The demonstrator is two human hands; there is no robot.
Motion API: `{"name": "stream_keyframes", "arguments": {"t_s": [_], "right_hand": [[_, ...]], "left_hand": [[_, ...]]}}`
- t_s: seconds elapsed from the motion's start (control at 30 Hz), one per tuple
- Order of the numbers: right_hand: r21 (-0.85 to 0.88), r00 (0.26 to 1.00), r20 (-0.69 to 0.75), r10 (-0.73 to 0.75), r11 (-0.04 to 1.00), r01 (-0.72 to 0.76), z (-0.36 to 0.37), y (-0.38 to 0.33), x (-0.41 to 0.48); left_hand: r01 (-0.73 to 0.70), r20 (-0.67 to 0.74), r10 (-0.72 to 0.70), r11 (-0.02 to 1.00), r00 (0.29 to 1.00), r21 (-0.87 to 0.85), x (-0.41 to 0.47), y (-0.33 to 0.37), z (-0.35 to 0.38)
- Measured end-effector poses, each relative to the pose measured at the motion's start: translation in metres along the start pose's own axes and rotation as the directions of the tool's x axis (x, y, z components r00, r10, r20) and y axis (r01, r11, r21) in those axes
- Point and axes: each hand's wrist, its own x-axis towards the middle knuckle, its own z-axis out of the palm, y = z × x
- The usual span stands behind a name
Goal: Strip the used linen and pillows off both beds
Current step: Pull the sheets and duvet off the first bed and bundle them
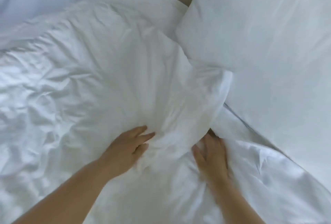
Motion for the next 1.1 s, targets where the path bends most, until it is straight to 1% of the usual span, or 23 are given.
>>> {"name": "stream_keyframes", "arguments": {"t_s": [0.03, 0.07, 0.1, 0.13, 0.17, 0.2, 0.23, 0.3, 0.37, 0.43, 0.5, 0.53, 0.57, 0.63, 0.7, 0.77, 0.83, 0.87, 0.9, 0.97, 1.0, 1.07, 1.1], "right_hand": [[0.305, 0.989, 0.011, 0.149, 0.941, -0.146, -0.015, -0.003, 0.002], [0.620, 0.939, 0.117, 0.324, 0.715, -0.323, -0.029, -0.006, 0.006], [0.777, 0.871, 0.240, 0.428, 0.453, -0.437, -0.043, -0.005, 0.010], [0.817, 0.817, 0.329, 0.474, 0.290, -0.498, -0.052, -0.003, 0.017], [0.793, 0.798, 0.389, 0.460, 0.274, -0.545, -0.058, -0.006, 0.025], [0.744, 0.801, 0.422, 0.424, 0.344, -0.573, -0.060, -0.011, 0.032], [0.705, 0.802, 0.437, 0.407, 0.398, -0.587, -0.058, -0.018, 0.038], [0.677, 0.807, 0.445, 0.387, 0.445, -0.586, -0.057, -0.032, 0.049], [0.666, 0.851, 0.385, 0.359, 0.531, -0.525, -0.064, -0.043, 0.058], [0.609, 0.907, 0.189, 0.377, 0.679, -0.409, -0.074, -0.048, 0.064], [0.523, 0.932, -0.064, 0.357, 0.807, -0.273, -0.080, -0.046, 0.066], [0.489, 0.929, -0.121, 0.349, 0.836, -0.250, -0.082, -0.049, 0.066], [0.481, 0.931, -0.127, 0.342, 0.842, -0.244, -0.082, -0.049, 0.068], [0.409, 0.956, -0.023, 0.293, 0.875, -0.259, -0.078, -0.050, 0.080], [0.186, 0.953, 0.172, 0.247, 0.942, -0.278, -0.064, -0.050, 0.093], [-0.105, 0.890, 0.334, 0.310, 0.951, -0.292, -0.045, -0.044, 0.100], [-0.327, 0.842, 0.357, 0.404, 0.899, -0.292, -0.030, -0.038, 0.104], [-0.374, 0.842, 0.337, 0.422, 0.880, -0.291, -0.025, -0.039, 0.107], [-0.370, 0.843, 0.326, 0.428, 0.878, -0.303, -0.022, -0.039, 0.111], [-0.268, 0.829, 0.364, 0.424, 0.900, -0.343, -0.017, -0.043, 0.115], [-0.250, 0.834, 0.388, 0.393, 0.915, -0.315, -0.017, -0.045, 0.113], [-0.279, 0.876, 0.372, 0.307, 0.937, -0.210, -0.024, -0.052, 0.110], [-0.289, 0.899, 0.349, 0.266, 0.943, -0.167, -0.031, -0.059, 0.110]], "left_hand": [[-0.008, 0.042, 0.005, 0.997, 0.999, 0.078, -0.003, -0.005, 0.016], [-0.004, 0.061, -0.003, 0.993, 0.998, 0.115, -0.005, -0.006, 0.027], [0.029, 0.077, -0.039, 0.992, 0.996, 0.124, -0.005, -0.001, 0.032], [0.074, 0.080, -0.085, 0.988, 0.993, 0.139, -0.004, 0.006, 0.034], [0.103, 0.063, -0.114, 0.982, 0.992, 0.157, -0.001, 0.010, 0.038], [0.100, 0.013, -0.105, 0.976, 0.994, 0.192, 0.000, 0.015, 0.040], [0.054, -0.065, -0.040, 0.969, 0.997, 0.243, 0.002, 0.015, 0.042], [-0.129, -0.139, 0.174, 0.950, 0.975, 0.284, 0.001, 0.006, 0.031], [-0.209, -0.198, 0.294, 0.908, 0.935, 0.362, -0.005, -0.006, 0.008], [-0.219, -0.286, 0.369, 0.870, 0.885, 0.443, -0.017, -0.019, -0.017], [-0.252, -0.234, 0.391, 0.850, 0.890, 0.462, -0.036, -0.038, -0.026], [-0.257, -0.185, 0.384, 0.837, 0.904, 0.483, -0.046, -0.045, -0.021], [-0.246, -0.155, 0.366, 0.829, 0.917, 0.503, -0.052, -0.052, -0.011], [-0.207, -0.093, 0.295, 0.829, 0.951, 0.519, -0.056, -0.050, 0.009], [-0.179, -0.085, 0.251, 0.854, 0.964, 0.489, -0.054, -0.043, 0.023], [-0.124, -0.036, 0.156, 0.885, 0.987, 0.449, -0.051, -0.035, 0.029], [-0.085, -0.071, 0.131, 0.889, 0.989, 0.450, -0.049, -0.038, 0.039], [-0.075, -0.087, 0.125, 0.897, 0.988, 0.437, -0.050, -0.040, 0.043], [-0.055, -0.073, 0.092, 0.916, 0.993, 0.397, -0.051, -0.043, 0.044], [-0.023, -0.058, 0.043, 0.951, 0.997, 0.308, -0.052, -0.044, 0.036], [0.004, -0.088, 0.018, 0.969, 0.996, 0.246, -0.054, -0.043, 0.029], [0.044, -0.271, -0.021, 0.996, 0.962, 0.080, -0.054, -0.040, 0.010], [0.093, -0.296, -0.093, 0.996, 0.951, -0.012, -0.055, -0.041, -0.002]]}}
